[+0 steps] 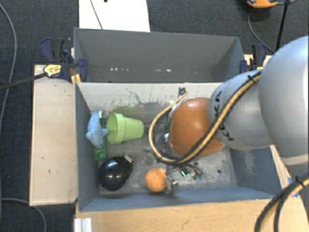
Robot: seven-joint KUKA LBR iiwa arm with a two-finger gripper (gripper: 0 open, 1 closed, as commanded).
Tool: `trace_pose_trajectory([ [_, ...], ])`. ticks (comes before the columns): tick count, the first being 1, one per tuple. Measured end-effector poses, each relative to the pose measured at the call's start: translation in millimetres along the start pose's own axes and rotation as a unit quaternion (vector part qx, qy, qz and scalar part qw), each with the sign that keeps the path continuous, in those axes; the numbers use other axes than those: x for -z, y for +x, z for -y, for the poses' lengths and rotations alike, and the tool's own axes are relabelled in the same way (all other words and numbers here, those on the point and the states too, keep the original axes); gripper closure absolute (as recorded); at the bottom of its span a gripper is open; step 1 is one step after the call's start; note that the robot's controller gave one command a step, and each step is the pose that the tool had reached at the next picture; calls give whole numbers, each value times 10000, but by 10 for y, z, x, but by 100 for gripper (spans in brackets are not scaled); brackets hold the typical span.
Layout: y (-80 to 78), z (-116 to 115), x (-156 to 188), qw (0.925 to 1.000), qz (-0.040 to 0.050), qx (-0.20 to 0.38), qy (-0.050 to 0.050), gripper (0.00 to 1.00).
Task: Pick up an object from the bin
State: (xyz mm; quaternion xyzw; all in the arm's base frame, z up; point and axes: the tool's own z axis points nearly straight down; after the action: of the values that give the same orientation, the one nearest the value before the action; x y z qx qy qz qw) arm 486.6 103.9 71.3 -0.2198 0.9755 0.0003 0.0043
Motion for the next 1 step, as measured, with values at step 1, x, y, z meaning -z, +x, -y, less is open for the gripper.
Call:
trace_pose_trajectory([
  [1,-191,-344,-13,9975,-14,713,-4,100],
])
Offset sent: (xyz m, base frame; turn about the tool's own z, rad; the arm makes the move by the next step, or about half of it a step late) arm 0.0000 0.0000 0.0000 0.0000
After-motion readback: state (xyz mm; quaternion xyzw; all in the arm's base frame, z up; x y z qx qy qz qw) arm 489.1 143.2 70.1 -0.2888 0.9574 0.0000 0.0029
